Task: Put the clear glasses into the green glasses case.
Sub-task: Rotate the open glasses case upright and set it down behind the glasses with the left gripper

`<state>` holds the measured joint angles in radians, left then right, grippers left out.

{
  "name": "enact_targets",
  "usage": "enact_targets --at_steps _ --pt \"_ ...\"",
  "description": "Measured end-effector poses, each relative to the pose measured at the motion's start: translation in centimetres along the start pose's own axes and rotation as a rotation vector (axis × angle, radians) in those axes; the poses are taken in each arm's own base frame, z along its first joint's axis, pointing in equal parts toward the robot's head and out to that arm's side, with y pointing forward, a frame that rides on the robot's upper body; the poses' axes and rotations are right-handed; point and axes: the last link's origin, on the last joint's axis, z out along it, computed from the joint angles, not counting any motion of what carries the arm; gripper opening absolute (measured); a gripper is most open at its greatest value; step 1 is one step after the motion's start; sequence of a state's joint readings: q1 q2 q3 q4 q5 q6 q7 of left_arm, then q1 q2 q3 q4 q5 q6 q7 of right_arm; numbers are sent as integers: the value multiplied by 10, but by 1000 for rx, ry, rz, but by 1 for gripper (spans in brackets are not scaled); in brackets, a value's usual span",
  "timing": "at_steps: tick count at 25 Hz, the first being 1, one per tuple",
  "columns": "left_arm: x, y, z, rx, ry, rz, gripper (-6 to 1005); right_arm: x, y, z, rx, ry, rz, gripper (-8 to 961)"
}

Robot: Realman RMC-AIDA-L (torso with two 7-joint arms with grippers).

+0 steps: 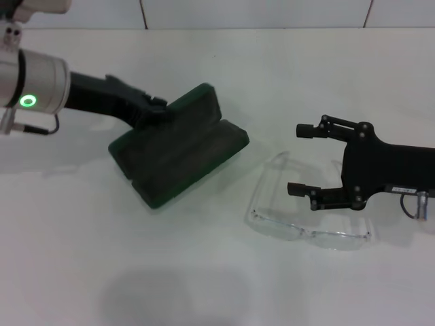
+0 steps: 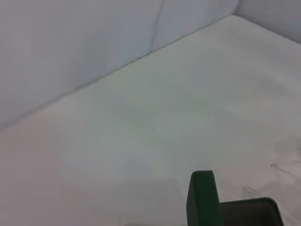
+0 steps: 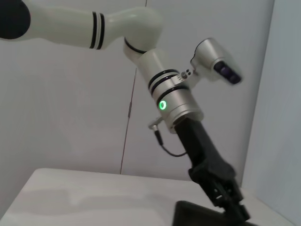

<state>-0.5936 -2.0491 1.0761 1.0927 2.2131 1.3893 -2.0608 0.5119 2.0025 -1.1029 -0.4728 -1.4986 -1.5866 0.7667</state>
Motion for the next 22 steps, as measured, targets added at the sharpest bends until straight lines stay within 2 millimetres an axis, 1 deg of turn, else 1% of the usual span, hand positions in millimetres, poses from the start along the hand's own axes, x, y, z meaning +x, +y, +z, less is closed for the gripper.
enact_targets --at_steps 5,9,15,20,22 --pt "15 -3 5 28 8 264 191 2 5 3 0 -8 -7 858" --pt "26 0 19 6 -11 436 191 6 11 1 2 -7 5 858" --pt "39 16 43 -80 10 588 191 8 17 0 5 -15 20 858" --pt "39 24 60 -129 -1 628 192 9 23 -4 5 -25 25 858" --pt "39 25 63 -134 2 635 193 11 24 -4 6 -25 19 858"
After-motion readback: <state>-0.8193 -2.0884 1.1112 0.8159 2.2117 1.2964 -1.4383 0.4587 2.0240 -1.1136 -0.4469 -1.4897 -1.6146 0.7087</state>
